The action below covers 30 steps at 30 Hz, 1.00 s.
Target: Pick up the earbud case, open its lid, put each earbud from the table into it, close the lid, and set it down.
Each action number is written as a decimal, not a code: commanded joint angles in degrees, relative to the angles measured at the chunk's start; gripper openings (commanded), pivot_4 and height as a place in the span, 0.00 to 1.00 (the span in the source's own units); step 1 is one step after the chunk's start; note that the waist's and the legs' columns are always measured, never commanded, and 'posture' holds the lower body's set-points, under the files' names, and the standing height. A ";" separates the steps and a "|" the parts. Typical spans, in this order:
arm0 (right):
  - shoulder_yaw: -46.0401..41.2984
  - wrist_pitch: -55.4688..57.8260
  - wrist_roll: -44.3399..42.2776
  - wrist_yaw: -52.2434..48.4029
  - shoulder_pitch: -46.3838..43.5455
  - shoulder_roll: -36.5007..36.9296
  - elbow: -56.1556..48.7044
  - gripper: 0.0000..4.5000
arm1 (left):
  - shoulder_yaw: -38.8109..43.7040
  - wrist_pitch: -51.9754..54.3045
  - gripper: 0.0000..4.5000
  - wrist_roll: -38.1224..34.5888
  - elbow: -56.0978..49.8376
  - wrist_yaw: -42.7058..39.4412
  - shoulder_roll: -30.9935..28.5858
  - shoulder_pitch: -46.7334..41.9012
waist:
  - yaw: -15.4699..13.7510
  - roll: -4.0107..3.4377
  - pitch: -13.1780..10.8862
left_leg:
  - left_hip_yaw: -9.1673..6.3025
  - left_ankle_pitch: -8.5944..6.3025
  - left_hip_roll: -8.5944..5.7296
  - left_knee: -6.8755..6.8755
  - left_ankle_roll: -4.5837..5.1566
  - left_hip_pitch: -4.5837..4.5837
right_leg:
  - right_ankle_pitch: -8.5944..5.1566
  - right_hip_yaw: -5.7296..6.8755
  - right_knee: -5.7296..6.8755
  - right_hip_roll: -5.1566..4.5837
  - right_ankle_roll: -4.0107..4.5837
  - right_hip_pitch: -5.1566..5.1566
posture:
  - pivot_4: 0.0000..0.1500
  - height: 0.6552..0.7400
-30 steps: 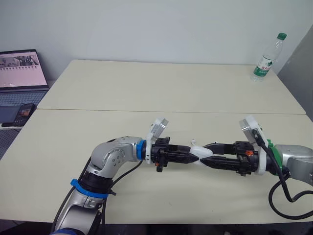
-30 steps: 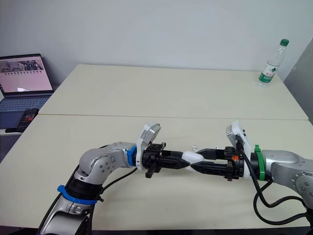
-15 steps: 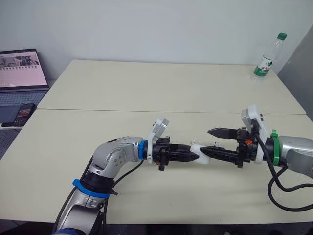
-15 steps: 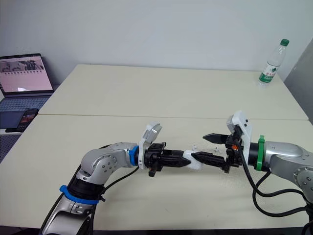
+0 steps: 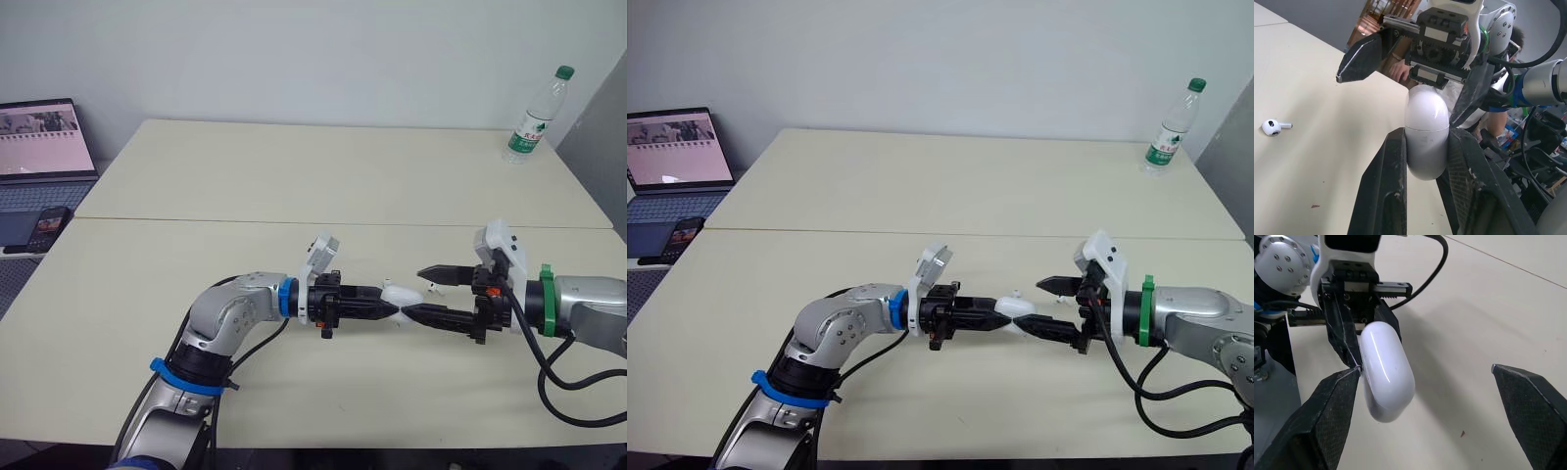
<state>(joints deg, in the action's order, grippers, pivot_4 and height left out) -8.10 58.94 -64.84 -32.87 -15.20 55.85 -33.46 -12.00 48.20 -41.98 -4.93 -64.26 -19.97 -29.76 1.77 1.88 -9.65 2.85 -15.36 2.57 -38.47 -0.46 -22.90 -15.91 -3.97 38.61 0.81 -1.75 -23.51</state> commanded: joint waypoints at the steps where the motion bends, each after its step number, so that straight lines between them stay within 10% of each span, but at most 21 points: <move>1: -1.73 0.02 0.43 0.06 -1.82 0.30 0.39 1.00 | 0.16 -0.99 0.17 -0.18 -1.41 -0.60 0.21 -0.50 | 0.00 0.00 0.00 | 0.00 0.00 0.00 0.00 0.00 0.00 | 0.00 0.00 0.00 0.00 0.00 0.00 | 1.00 0.95; 15: -8.70 2.10 -1.73 6.66 -7.70 -2.09 7.33 1.00 | 0.57 -2.48 0.17 1.36 -2.54 -0.16 -1.00 1.26 | 0.03 0.00 0.00 | -0.01 0.00 0.00 0.04 0.00 0.00 | 0.00 0.00 0.01 -0.01 0.01 -0.02 | 1.00 0.95; 30: 17.82 10.66 22.27 3.31 -12.93 5.01 6.48 1.00 | 5.64 -20.26 0.17 13.09 -3.97 4.36 -9.14 11.62 | 0.08 -0.04 -0.03 | 0.16 0.00 0.04 0.04 0.00 -0.02 | 0.00 -0.09 0.17 -0.26 0.03 -0.24 | 1.00 0.95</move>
<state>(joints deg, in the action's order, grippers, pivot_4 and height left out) 8.73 68.10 -44.06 -29.22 -25.96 60.94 -25.90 -8.25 30.11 -28.94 -8.35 -60.36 -29.10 -17.93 1.84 1.83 -9.68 3.01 -15.36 2.62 -38.44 -0.46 -22.91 -15.90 -4.06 38.79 0.54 -1.72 -23.76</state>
